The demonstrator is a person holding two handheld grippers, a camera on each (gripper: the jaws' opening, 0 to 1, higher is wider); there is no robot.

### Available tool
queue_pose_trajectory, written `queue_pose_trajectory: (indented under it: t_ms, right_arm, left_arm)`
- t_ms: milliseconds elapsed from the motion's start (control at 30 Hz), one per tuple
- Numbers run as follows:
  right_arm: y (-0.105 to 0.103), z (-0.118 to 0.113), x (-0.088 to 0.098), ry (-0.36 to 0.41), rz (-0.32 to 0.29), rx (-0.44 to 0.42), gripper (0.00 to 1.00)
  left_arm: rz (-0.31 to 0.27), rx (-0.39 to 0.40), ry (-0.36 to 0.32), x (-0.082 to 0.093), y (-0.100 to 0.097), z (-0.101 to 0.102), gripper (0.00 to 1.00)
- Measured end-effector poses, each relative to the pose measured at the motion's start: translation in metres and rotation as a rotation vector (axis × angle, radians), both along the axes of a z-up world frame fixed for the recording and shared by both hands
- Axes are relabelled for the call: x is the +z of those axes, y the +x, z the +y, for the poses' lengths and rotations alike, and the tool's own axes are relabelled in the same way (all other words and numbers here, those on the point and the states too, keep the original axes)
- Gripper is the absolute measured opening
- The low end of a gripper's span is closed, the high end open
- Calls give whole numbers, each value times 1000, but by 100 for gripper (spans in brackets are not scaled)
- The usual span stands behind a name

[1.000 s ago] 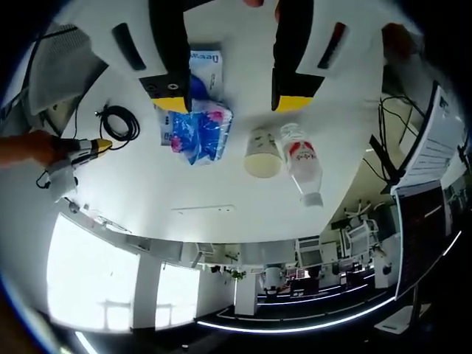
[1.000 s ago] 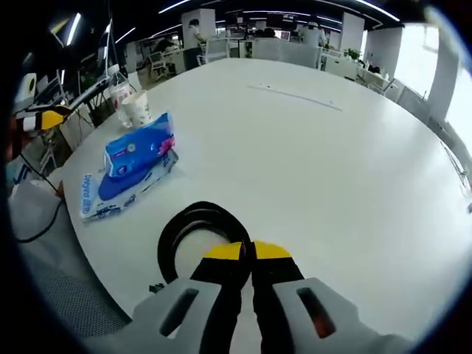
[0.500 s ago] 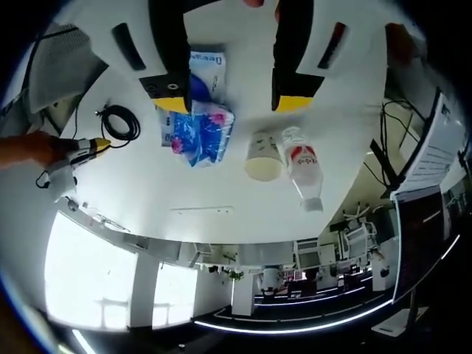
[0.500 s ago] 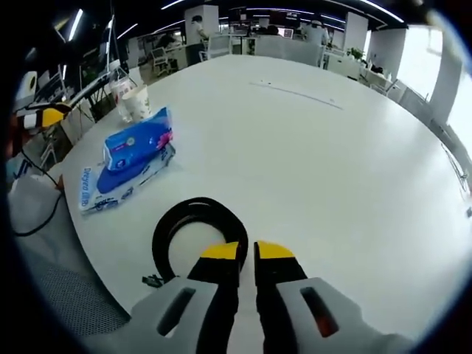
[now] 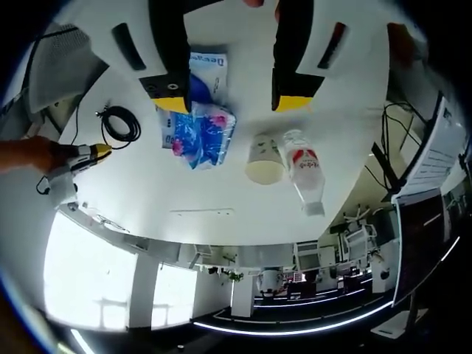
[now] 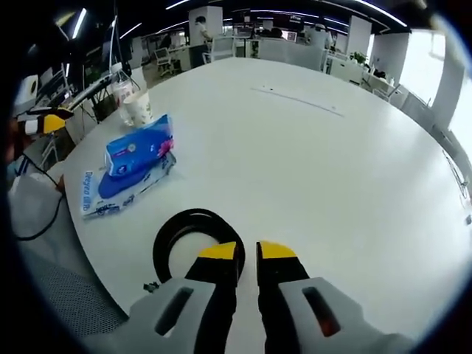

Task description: Arrange the tabletop items into an orderly group along one side of the table until the central work area is clear of visible clutter.

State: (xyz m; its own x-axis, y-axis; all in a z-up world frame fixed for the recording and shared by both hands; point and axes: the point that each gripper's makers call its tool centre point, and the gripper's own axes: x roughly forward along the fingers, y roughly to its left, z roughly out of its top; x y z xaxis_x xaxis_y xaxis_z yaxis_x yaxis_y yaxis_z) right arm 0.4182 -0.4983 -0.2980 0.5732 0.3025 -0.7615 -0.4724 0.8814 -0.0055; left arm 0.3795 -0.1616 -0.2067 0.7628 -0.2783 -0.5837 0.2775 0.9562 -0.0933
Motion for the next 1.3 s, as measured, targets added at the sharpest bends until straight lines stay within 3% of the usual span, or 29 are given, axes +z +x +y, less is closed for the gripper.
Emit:
queue_pose_trajectory:
  t_ms: [467, 1300]
  right_arm:
    - [31, 38, 18, 27, -24, 69, 8]
    - [67, 148, 27, 128, 5, 242, 11]
  left_arm:
    - [-6, 27, -2, 2, 0, 10, 43]
    - [-9, 54, -5, 5, -8, 18, 43]
